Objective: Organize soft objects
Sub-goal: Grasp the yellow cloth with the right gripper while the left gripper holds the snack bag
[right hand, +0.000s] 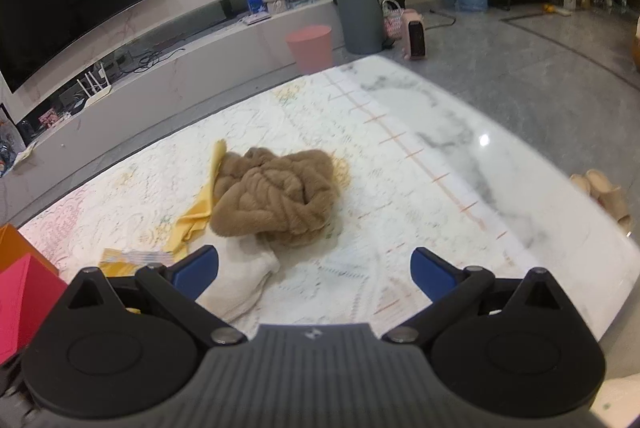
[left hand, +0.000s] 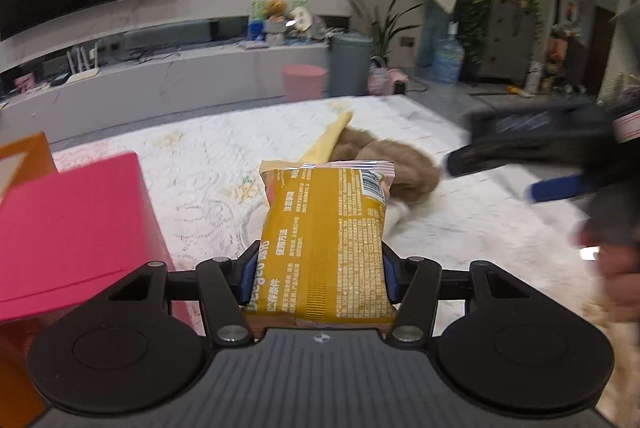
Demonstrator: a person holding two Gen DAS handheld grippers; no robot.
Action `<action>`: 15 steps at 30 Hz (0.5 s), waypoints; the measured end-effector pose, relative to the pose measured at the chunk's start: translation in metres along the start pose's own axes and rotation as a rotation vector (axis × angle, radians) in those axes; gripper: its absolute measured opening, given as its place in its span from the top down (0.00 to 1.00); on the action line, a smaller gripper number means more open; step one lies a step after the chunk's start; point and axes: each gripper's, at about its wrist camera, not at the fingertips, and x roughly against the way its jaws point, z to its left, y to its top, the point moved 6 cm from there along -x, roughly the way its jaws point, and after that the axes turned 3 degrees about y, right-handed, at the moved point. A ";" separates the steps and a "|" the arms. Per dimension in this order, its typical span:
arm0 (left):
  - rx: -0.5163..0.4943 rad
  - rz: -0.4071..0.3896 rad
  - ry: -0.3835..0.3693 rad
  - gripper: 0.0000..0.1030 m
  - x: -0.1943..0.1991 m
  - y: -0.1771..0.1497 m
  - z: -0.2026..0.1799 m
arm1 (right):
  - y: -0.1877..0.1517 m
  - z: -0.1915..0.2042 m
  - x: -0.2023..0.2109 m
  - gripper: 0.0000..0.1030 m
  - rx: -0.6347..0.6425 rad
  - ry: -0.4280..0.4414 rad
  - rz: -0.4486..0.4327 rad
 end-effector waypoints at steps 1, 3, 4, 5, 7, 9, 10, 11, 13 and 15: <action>-0.001 -0.011 0.004 0.37 0.010 0.002 0.002 | -0.002 0.001 -0.002 0.03 -0.011 0.005 0.007; -0.004 -0.029 0.009 0.37 0.030 0.004 0.010 | -0.006 0.006 -0.004 0.03 -0.005 -0.016 0.011; -0.005 -0.038 0.006 0.37 0.041 0.006 0.016 | -0.008 0.010 -0.004 0.03 0.009 -0.020 0.005; -0.008 -0.043 0.005 0.37 0.050 0.007 0.023 | -0.009 0.014 -0.005 0.03 0.017 -0.017 -0.001; -0.013 -0.051 0.022 0.37 0.064 0.007 0.036 | -0.013 0.019 -0.008 0.03 0.001 -0.023 0.002; 0.002 -0.065 0.043 0.37 0.074 0.006 0.052 | -0.016 0.024 -0.013 0.03 0.000 -0.032 0.008; 0.010 -0.071 0.045 0.37 0.077 0.005 0.059 | -0.018 0.027 -0.016 0.03 0.009 -0.036 0.005; 0.025 -0.079 0.040 0.37 0.079 0.005 0.066 | -0.020 0.030 -0.019 0.03 0.015 -0.042 0.004; 0.054 -0.089 0.020 0.38 0.080 0.003 0.077 | -0.024 0.037 -0.026 0.03 0.020 -0.051 -0.002; 0.066 -0.102 -0.005 0.38 0.078 0.000 0.082 | -0.029 0.046 -0.034 0.03 0.015 -0.049 -0.007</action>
